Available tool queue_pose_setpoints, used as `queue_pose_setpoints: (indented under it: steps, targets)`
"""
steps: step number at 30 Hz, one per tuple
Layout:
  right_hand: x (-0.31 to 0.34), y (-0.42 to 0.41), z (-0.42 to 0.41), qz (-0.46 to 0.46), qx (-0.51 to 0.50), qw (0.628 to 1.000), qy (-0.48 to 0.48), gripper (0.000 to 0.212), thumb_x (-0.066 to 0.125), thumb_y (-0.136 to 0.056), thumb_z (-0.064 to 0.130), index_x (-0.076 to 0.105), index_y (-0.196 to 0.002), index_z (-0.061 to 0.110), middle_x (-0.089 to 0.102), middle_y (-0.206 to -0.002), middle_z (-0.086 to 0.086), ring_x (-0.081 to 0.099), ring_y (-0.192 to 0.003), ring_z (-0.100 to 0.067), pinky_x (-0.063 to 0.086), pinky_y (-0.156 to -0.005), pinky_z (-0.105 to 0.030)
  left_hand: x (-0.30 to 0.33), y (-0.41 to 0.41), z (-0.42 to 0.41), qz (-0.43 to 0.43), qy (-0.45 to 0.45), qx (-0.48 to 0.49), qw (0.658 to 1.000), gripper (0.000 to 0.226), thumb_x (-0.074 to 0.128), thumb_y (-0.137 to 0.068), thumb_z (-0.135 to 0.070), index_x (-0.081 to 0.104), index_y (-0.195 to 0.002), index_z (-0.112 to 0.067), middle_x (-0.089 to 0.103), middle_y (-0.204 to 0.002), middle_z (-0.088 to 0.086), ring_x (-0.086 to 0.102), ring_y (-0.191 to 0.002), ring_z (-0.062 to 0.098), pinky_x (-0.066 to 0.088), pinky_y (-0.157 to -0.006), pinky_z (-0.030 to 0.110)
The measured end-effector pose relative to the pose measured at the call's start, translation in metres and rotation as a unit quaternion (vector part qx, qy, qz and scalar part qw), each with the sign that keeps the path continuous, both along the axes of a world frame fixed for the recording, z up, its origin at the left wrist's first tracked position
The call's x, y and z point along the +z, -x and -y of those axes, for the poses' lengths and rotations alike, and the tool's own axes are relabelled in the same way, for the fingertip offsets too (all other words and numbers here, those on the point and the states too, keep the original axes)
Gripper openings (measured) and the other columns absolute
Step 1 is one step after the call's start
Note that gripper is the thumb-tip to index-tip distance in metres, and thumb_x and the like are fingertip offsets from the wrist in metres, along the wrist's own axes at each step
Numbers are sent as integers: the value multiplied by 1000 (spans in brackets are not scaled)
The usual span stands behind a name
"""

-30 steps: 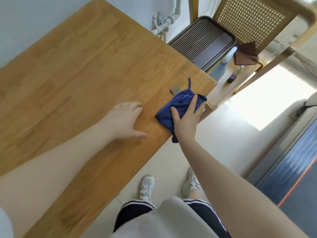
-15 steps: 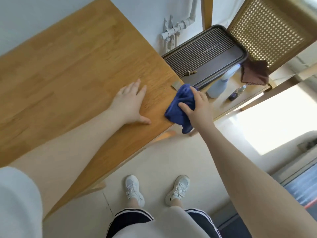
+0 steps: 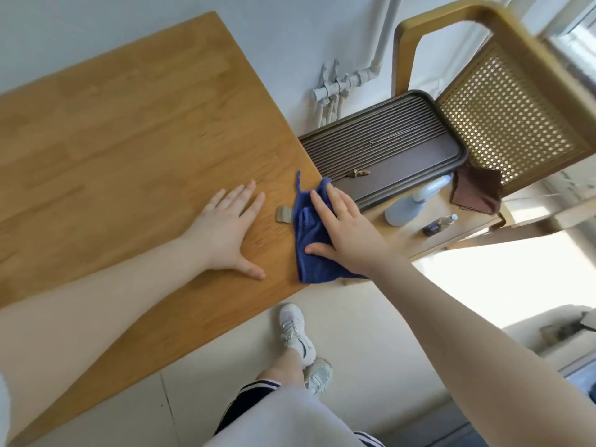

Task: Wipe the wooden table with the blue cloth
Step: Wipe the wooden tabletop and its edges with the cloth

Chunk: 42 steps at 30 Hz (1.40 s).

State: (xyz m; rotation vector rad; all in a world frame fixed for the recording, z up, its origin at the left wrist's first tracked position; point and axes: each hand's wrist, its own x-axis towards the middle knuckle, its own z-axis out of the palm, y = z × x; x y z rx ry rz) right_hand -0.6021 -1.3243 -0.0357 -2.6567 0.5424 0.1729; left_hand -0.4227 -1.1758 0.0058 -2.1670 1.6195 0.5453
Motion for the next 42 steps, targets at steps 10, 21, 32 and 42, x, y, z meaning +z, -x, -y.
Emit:
queue_pose_setpoints:
  steps: [10, 21, 32, 42]
  targets:
    - [0, -93, 36, 1, -29, 998, -48, 92, 54, -81, 61, 6, -150, 23, -2, -157, -15, 12, -142, -34, 14, -114, -41, 8, -16, 2, -79, 17, 8, 997, 123, 55, -59, -81, -3, -149, -21, -15, -157, 3, -7, -145, 19, -5, -116, 35]
    - [1, -50, 32, -16, 16, 997, -69, 96, 52, -81, 63, -2, -149, 23, -4, -157, -13, 9, -143, -29, 16, -114, -35, 19, -74, 60, -58, 102, 111, 987, 99, 66, -71, -60, 18, -147, -17, 27, -146, 4, 28, -133, 24, 27, -107, 39]
    - [-7, -127, 73, 62, 44, 984, -161, 92, 61, -81, 53, 7, -150, 22, -6, -157, -16, 9, -143, -32, 18, -113, -38, 20, -93, 99, -86, -13, 271, 959, 132, 75, -59, -60, -13, -148, -17, -24, -155, 5, -10, -145, 23, 4, -116, 38]
    - [-14, -188, 97, 83, 47, 972, -214, 93, 63, -81, 50, 7, -150, 22, -11, -157, -14, 2, -144, -30, 19, -113, -40, 6, -92, 97, -48, 9, 270, 962, 135, 77, -54, -60, -13, -147, -19, -24, -154, 3, -12, -144, 17, -3, -115, 31]
